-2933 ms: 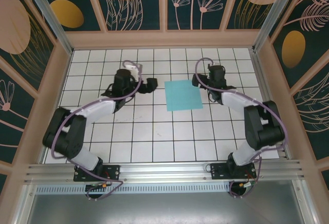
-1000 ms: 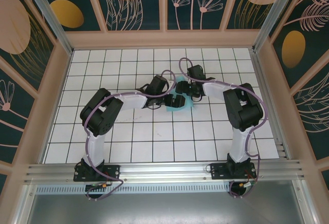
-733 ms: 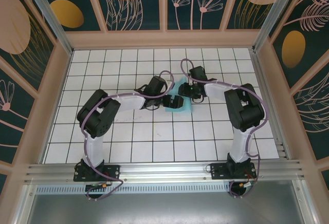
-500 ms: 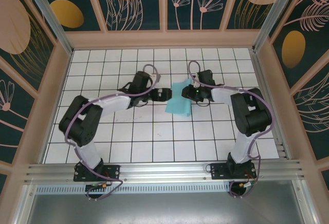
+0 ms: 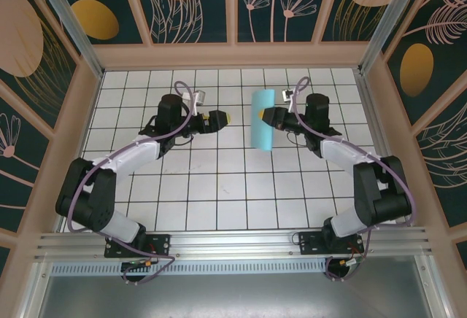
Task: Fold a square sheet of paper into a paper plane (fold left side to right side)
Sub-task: Pick up the square sheet of paper from the center of the table.
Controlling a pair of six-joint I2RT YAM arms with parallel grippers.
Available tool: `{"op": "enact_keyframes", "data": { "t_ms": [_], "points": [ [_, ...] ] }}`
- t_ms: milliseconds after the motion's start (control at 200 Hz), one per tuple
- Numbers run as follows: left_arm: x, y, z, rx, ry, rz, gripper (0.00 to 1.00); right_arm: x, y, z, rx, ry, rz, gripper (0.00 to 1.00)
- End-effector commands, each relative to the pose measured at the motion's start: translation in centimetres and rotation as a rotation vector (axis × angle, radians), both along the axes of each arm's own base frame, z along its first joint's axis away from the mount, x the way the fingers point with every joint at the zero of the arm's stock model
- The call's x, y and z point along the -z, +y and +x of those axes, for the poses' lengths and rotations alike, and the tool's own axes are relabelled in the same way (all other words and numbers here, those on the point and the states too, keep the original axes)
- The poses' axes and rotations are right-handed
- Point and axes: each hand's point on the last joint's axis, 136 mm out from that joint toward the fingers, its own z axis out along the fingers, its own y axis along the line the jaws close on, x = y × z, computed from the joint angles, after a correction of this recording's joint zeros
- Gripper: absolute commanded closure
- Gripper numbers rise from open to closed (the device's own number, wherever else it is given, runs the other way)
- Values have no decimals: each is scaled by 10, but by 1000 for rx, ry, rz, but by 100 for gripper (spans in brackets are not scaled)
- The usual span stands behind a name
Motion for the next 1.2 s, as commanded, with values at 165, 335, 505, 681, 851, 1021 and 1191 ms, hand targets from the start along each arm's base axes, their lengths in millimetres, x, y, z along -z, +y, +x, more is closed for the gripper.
{"op": "enact_keyframes", "data": {
  "t_ms": [165,335,505,681,851,1021,1191],
  "points": [
    [-95,-20,-25,193,-134,-250,1,-111,12,-33,-158,-202,173,73],
    [-119,-22,-37,251,-154,-310,1,-141,25,-55,-238,-250,226,74],
    [-125,-23,-44,284,-158,-325,4,-159,34,-66,-277,-274,243,74],
    [-131,-24,-50,325,-173,-345,20,-157,36,-64,-270,-260,231,74],
    [-125,-25,-51,335,-154,-334,69,-132,38,-48,-221,-197,156,72],
    [-98,-25,-41,287,-88,-271,100,-99,25,-26,-118,-111,42,57],
    [-60,-23,-27,206,4,-207,100,-58,-15,0,83,-22,-156,30]
  ]
}}
